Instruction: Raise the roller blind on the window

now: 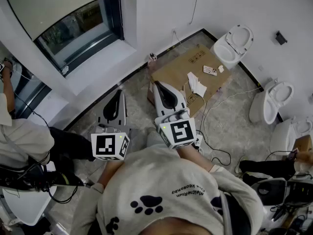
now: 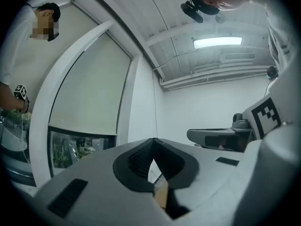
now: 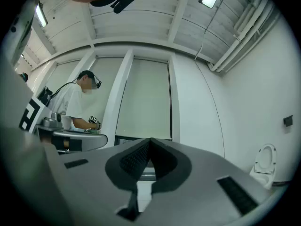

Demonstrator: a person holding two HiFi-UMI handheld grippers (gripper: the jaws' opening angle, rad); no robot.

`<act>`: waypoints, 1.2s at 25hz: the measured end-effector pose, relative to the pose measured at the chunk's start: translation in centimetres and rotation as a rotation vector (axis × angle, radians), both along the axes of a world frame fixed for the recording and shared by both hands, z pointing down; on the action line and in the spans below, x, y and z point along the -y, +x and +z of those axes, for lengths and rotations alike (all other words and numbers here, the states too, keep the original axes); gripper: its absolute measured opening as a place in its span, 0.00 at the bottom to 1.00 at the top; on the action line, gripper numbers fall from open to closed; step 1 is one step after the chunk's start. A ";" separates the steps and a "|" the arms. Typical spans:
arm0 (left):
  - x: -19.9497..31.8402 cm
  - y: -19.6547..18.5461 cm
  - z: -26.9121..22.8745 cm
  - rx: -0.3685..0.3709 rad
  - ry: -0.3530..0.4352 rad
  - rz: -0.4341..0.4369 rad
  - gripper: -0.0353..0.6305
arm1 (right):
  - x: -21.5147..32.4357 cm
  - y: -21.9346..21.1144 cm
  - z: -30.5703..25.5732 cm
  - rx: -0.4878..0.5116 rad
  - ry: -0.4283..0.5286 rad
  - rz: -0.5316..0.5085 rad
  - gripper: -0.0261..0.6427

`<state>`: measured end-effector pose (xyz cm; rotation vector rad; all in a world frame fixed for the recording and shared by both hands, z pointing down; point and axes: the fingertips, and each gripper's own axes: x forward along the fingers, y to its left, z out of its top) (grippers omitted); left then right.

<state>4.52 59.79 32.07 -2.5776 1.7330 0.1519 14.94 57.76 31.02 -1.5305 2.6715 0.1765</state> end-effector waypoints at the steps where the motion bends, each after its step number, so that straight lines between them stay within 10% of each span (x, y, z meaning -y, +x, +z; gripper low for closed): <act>1: 0.5 0.1 0.0 0.000 -0.002 -0.001 0.06 | 0.5 0.0 -0.1 -0.002 0.000 -0.002 0.05; 30: 32.1 1.3 -1.3 -0.003 0.014 -0.045 0.06 | 32.6 0.0 -0.5 -0.005 -0.027 -0.067 0.05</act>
